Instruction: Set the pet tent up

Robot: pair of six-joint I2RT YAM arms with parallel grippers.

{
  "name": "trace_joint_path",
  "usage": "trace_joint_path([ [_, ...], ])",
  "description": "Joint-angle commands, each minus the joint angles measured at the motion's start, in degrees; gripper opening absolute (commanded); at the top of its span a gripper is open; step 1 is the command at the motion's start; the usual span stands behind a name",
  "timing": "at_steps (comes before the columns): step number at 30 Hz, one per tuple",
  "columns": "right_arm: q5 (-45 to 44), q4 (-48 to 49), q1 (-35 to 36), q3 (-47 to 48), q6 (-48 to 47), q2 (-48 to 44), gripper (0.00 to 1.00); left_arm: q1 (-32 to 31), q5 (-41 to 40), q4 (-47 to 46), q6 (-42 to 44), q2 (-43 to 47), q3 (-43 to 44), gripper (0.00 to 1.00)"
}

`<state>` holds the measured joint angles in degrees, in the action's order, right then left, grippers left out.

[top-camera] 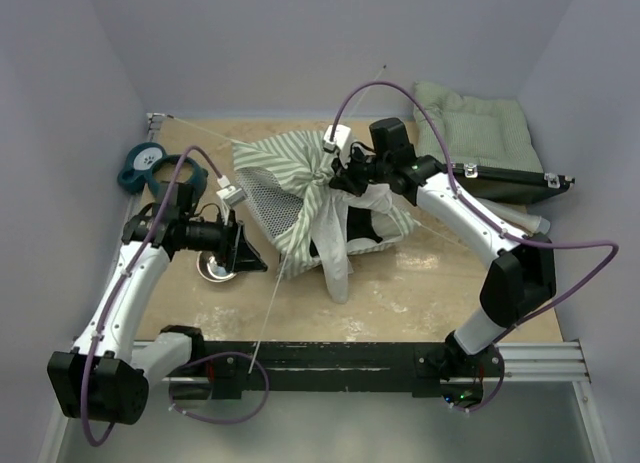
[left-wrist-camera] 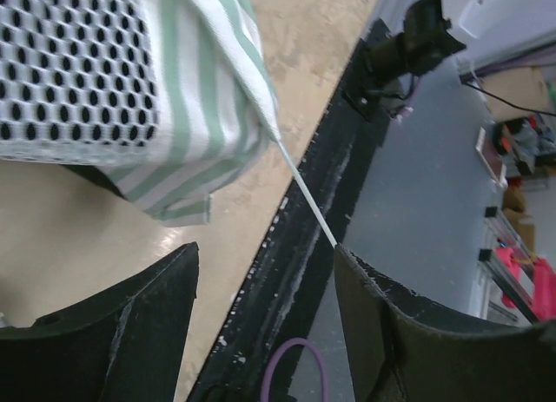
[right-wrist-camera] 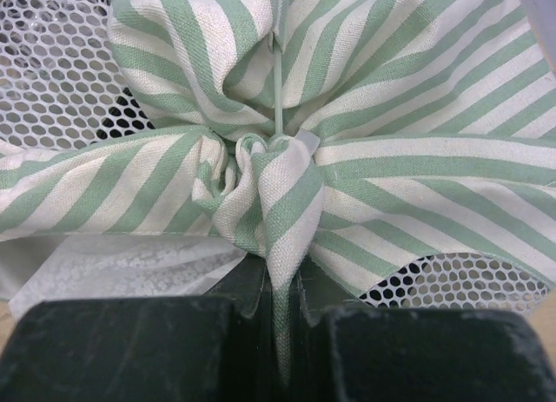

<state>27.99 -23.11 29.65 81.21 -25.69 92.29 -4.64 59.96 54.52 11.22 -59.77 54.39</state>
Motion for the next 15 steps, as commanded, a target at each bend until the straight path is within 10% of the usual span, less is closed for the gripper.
trace_joint_path([
  [1,-2.14,4.65,0.15,3.78,-0.06,-1.32,0.00,-2.30,8.41,1.90,2.93,0.96,-2.44,0.67],
  [15,-10.49,10.37,-0.21,5.19,3.19,-1.59,0.00,-8.54,6.74,-4.87,-10.08,5.36,-8.43,0.65],
])
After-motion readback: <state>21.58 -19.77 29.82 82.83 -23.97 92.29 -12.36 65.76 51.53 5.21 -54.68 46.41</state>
